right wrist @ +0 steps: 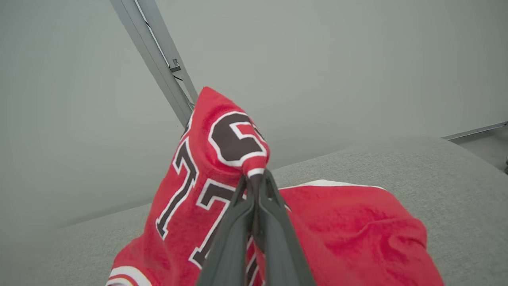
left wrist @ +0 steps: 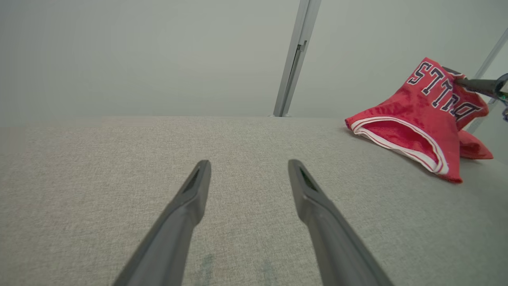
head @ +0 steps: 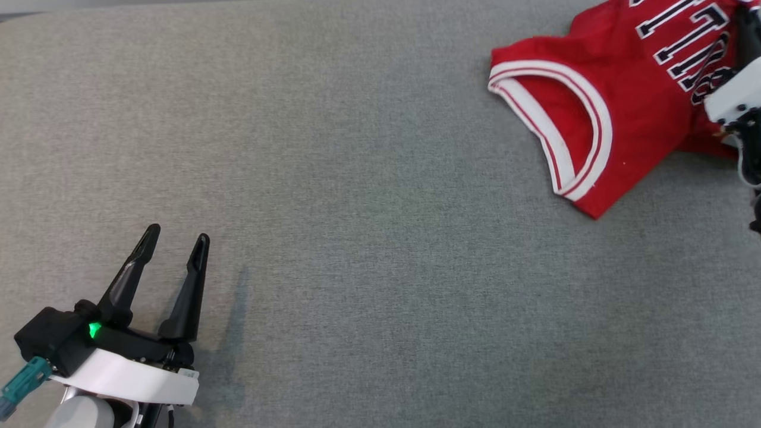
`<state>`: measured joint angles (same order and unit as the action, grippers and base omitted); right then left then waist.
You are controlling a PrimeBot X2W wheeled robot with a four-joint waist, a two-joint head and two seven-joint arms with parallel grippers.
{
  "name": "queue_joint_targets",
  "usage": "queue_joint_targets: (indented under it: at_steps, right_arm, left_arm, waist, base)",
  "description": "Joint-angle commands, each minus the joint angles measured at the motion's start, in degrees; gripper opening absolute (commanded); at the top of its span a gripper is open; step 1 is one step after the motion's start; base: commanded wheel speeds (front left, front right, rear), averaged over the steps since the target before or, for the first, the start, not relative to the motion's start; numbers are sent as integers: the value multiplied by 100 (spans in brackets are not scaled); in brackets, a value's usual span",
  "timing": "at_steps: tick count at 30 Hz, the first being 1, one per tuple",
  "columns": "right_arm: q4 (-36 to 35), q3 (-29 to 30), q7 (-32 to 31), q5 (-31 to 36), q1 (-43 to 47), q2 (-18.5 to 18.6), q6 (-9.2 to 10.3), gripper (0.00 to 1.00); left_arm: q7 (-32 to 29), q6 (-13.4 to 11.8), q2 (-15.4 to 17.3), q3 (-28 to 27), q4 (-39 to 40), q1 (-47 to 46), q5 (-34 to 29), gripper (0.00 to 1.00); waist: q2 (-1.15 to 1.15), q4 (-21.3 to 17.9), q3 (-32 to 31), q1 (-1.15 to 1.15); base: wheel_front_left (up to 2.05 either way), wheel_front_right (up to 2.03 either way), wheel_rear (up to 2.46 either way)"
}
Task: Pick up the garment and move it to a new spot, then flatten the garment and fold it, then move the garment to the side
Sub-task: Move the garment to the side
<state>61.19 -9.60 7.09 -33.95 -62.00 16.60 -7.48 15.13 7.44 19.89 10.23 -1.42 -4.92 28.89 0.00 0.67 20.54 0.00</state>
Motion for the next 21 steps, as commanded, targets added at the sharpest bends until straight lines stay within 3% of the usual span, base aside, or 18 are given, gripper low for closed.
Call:
queue_joint_targets:
  at_steps: [1, 14, 15, 16, 17, 21]
  right_arm:
    - [113, 108, 51, 110, -139, 138, -3, 0]
    - [987, 594, 248, 995, -615, 496, -3, 0]
    - [1070, 673, 294, 1097, -645, 520, -2, 23]
    - [1133, 744, 316, 1190, -649, 530, -2, 67]
    - [1178, 833, 366, 1304, -628, 555, -2, 100]
    - [1271, 1278, 558, 1920, -377, 750, -2, 100]
  left_arm:
    - [-3, 8, 62, -22, 40, -81, 44, 100]
    - [-3, 8, 134, 50, 106, -128, 76, 100]
    - [-3, 9, 138, 60, 103, -143, 84, 100]
    - [-3, 9, 139, 76, 98, -161, 94, 100]
    - [-3, 9, 146, 99, 90, -173, 101, 100]
    - [-3, 8, 125, 139, 31, -199, 109, 100]
  waist:
    - [0, -99, 93, 0]
    - [0, -209, 221, 0]
    - [0, -204, 229, 0]
    - [0, -194, 237, 0]
    - [0, -179, 239, 0]
    - [0, -92, 159, 0]
  base:
    - [0, 0, 0]
    - [0, 0, 0]
    - [0, 0, 0]
    - [0, 0, 0]
    - [0, 0, 0]
    - [0, 0, 0]
